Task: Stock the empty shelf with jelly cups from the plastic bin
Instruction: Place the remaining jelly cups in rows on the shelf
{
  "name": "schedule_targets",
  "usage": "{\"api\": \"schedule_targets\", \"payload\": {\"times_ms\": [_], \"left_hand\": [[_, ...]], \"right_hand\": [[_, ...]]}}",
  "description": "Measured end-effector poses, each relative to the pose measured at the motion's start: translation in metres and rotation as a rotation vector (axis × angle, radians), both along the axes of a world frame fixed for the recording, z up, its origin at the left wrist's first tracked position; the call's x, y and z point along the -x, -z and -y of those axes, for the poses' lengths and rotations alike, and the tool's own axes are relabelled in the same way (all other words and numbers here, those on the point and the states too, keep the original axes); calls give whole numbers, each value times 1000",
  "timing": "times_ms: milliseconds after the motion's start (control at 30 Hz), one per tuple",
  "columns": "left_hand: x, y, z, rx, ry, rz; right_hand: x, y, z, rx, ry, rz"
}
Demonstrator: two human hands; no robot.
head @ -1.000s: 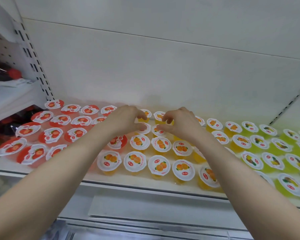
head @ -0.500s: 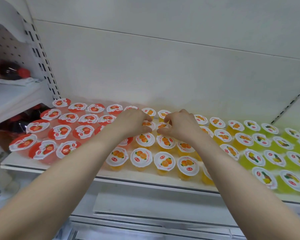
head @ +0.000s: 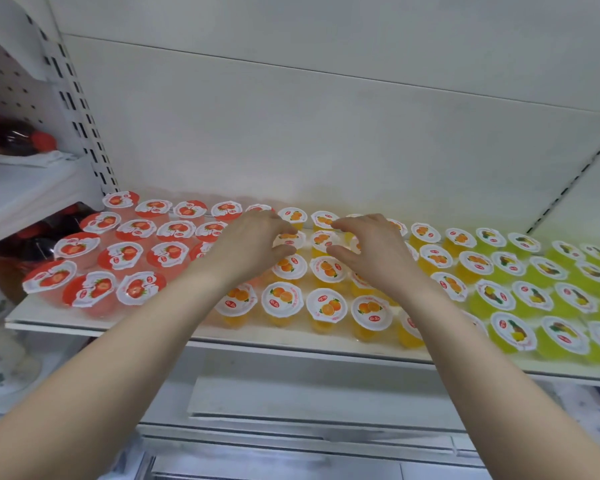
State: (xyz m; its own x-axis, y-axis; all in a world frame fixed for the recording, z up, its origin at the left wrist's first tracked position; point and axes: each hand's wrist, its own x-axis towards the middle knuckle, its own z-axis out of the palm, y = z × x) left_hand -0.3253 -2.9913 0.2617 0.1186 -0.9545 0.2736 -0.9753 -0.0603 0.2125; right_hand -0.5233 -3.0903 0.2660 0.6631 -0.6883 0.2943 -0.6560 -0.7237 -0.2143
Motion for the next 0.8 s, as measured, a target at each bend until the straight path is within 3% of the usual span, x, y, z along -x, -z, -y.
{"api": "schedule_targets", "payload": {"times_ms": [300, 800], "left_hand": [[15, 18, -32, -40, 29, 12], [13, 7, -24, -126, -32, -83]], "right_hand": [[19, 22, -35, 62, -40, -92], [10, 20, -38, -9, 45, -66]]}}
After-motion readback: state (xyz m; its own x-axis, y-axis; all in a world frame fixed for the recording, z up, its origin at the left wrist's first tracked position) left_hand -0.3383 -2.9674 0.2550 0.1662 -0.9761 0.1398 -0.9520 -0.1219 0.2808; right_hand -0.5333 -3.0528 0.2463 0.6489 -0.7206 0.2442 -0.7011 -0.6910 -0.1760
